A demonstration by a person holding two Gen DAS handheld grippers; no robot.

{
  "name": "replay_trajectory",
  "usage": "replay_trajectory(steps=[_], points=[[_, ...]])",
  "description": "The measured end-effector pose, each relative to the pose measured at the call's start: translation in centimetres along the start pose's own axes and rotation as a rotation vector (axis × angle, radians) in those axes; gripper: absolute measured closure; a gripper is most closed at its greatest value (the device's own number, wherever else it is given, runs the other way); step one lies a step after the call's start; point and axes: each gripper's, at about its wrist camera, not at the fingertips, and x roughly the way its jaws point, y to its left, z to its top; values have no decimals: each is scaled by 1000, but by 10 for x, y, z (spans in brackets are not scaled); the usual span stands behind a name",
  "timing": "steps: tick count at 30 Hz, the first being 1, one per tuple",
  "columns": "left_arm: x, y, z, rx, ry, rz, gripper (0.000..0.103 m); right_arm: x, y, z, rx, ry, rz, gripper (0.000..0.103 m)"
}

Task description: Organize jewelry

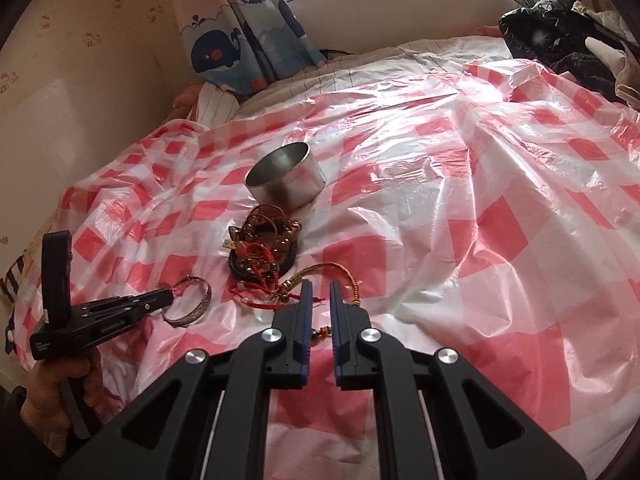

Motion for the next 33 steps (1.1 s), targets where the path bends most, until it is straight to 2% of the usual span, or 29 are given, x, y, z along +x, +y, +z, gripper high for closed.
replay_trajectory(steps=[1,2,6,8,10,11,13,15,16,19,24,27,30,31,33], points=[[1,1,0,-1,1,0,95,1,-1,0,6,-3,-13,60],[2,1,1,0,2,1,95,4,-1,2,4,2,-30,34],[7,0,1,1,13,4,94,15,15,7,-79,26,-36,33],[11,-1,1,6,21,4,90,30,19,10,-121,72,-99,33],[13,-4,1,15,23,5,88,49,12,9,-107,139,-136,33],[14,-6,1,22,25,6,86,56,7,7,-95,168,-144,34],[14,-9,0,40,28,14,86,61,9,3,-117,195,-134,53],[13,-14,1,69,28,9,90,60,15,1,-141,201,-107,91],[11,-16,1,75,25,-9,95,58,14,-1,-128,201,-81,94],[1,-18,2,73,-2,-71,98,38,14,-1,-93,135,17,94],[-21,-19,5,53,-97,-168,98,-1,24,-1,-109,1,92,95],[-30,-19,7,40,-138,-190,98,-18,24,2,-90,-80,167,95],[-29,-17,7,29,-136,-183,98,-37,33,10,-102,-157,313,95],[-27,-15,7,24,-130,-178,98,-40,39,11,-128,-164,291,95],[-23,-13,7,13,-115,-176,98,-26,45,13,-170,-102,149,95]])
